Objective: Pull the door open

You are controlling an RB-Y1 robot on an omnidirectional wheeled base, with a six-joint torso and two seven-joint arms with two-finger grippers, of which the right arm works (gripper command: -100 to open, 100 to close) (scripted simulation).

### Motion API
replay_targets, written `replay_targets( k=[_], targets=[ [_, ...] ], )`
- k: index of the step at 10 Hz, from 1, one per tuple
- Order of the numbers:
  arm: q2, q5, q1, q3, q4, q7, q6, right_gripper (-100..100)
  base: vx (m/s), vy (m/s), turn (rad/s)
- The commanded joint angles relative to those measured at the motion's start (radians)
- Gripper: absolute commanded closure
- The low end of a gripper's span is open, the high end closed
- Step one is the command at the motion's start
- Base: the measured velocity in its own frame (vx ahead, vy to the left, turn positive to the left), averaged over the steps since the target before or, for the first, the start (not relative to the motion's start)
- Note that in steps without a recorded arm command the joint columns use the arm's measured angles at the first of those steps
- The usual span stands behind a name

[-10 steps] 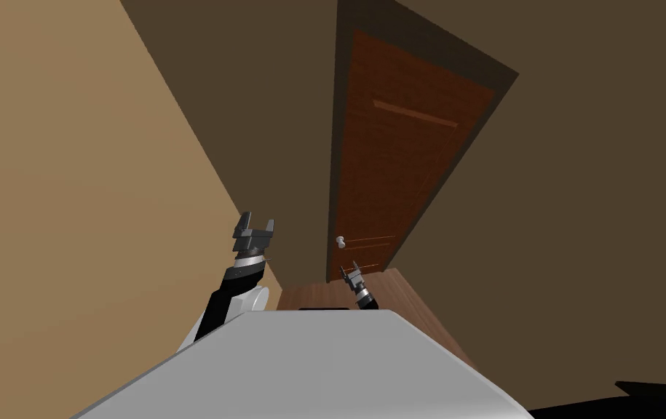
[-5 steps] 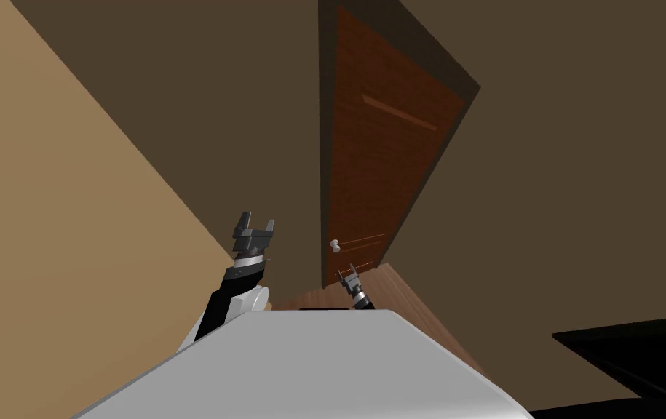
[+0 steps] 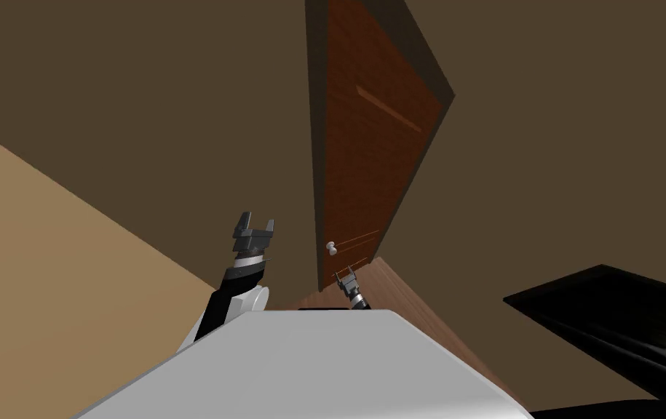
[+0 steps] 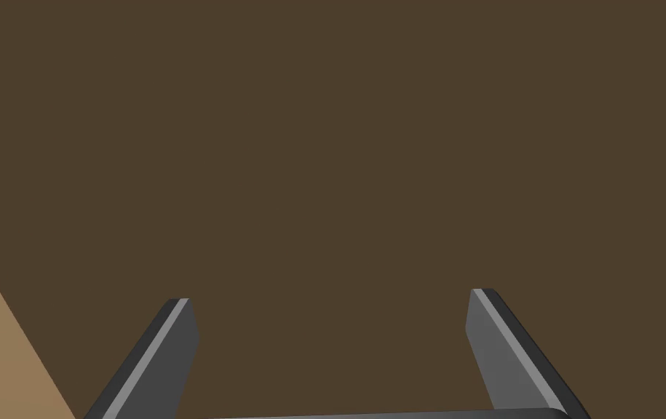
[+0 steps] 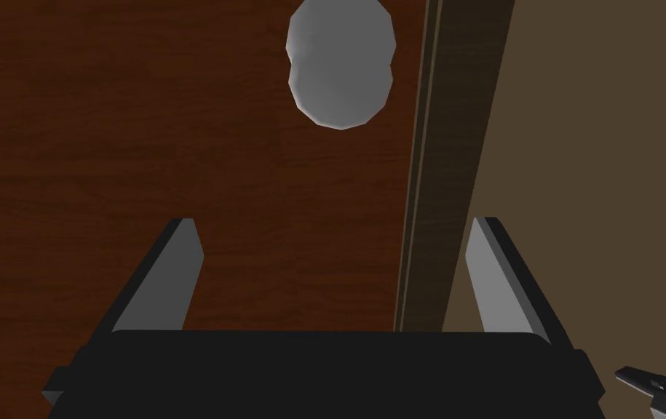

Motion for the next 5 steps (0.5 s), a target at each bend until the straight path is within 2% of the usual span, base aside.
replay_targets(
  k=[1,2,3,4,5],
  targets=[
    [-0.016,-0.007,-0.007,-0.005,0.004,0.002,0.0,-100,-0.01,-0.041,0.203],
    [-0.025,-0.012,-0.011,-0.008,0.007,0.004,0.0,-100,-0.025,-0.084,0.232],
    [-0.044,-0.021,-0.021,-0.014,0.013,0.007,0.001,-100,-0.038,-0.089,0.32],
    [-0.056,-0.027,-0.027,-0.018,0.017,0.008,0.001,-100,-0.057,-0.091,0.256],
    [-0.081,-0.04,-0.039,-0.027,0.025,0.012,0.002,-100,-0.078,-0.089,0.29]
  ],
)
